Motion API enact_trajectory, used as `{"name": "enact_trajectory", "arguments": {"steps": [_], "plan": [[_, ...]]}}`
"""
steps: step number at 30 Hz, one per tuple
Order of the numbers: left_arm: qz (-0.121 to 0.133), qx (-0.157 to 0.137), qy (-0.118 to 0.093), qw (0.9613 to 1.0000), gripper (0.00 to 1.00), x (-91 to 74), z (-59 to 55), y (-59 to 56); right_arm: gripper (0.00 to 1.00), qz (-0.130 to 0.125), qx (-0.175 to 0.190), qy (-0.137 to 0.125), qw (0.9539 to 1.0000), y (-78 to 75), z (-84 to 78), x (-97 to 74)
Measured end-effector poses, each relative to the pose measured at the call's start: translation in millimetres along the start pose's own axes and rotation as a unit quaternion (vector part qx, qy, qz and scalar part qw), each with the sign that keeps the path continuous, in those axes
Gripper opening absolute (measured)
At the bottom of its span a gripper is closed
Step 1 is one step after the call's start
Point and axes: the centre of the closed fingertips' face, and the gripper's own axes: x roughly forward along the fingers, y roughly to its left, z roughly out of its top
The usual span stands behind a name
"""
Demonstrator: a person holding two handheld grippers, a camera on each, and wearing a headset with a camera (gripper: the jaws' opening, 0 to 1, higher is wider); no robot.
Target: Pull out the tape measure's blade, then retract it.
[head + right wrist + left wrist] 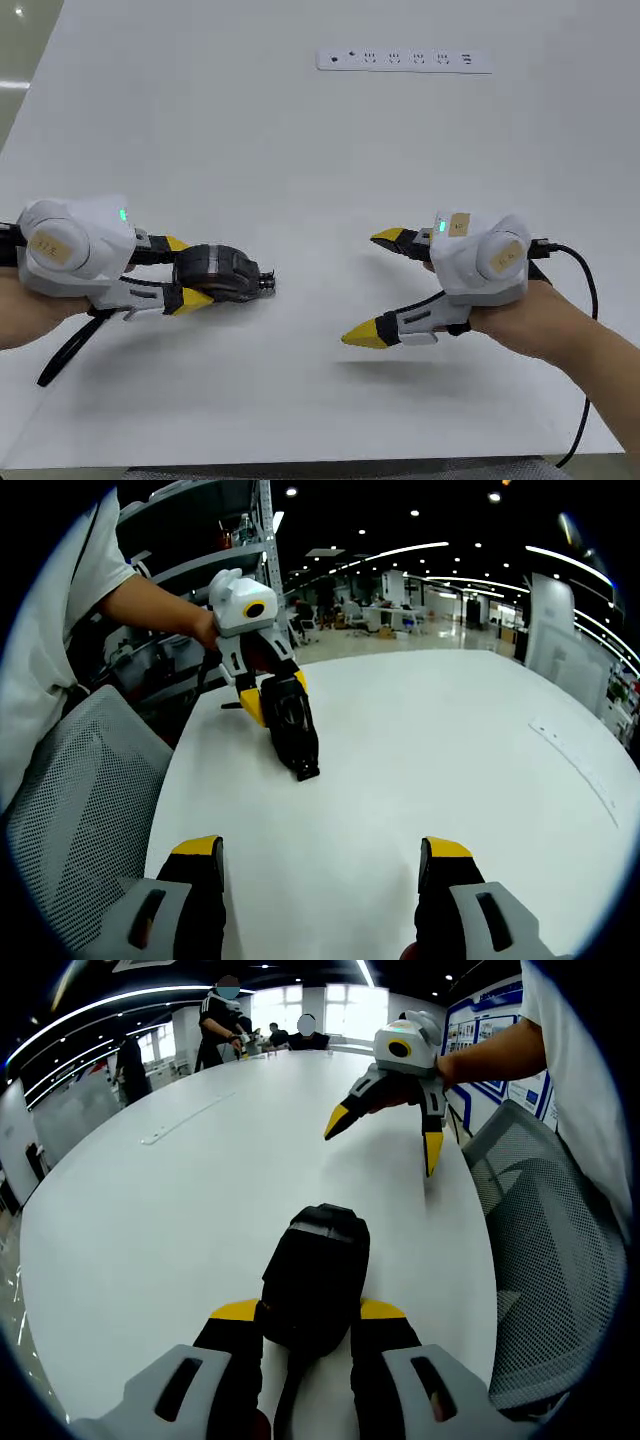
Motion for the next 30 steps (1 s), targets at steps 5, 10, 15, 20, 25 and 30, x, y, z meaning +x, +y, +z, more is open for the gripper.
{"name": "enact_trajectory", "arguments": {"steps": [5, 10, 15, 20, 25, 30], "plan": [[-0.003, 0.0, 0.004, 1.0, 0.28, 0.1, -0.4, -0.4, 0.7, 0.015, -0.005, -0.008, 0.9998, 2.1, 8.5, 15.6], [-0.004, -0.001, 0.006, 1.0, 0.28, 0.6, -0.7, -0.5, 0.65, 0.027, -0.014, -0.011, 0.9995, 3.3, 14.5, 27.8], [-0.006, 0.0, 0.008, 1.0, 0.28, 0.6, -0.9, -0.7, 0.59, 0.035, -0.027, -0.008, 0.999, 4.5, 15.1, 37.3], [-0.007, 0.001, 0.008, 0.9999, 0.28, 0.9, -1.0, -0.8, 0.5, 0.044, -0.045, -0.002, 0.998, 6.7, 13.3, 48.3], [-0.007, 0.004, 0.009, 0.9999, 0.28, 1.4, -1.6, -0.6, 0.43, 0.046, -0.057, -0.01, 0.9973, 7.8, 17.4, 57.5], [-0.008, 0.004, 0.01, 0.9999, 0.28, 1.8, -1.9, -0.5, 0.37, 0.051, -0.063, -0.012, 0.9966, 10.0, 20.3, 68.1]]}}
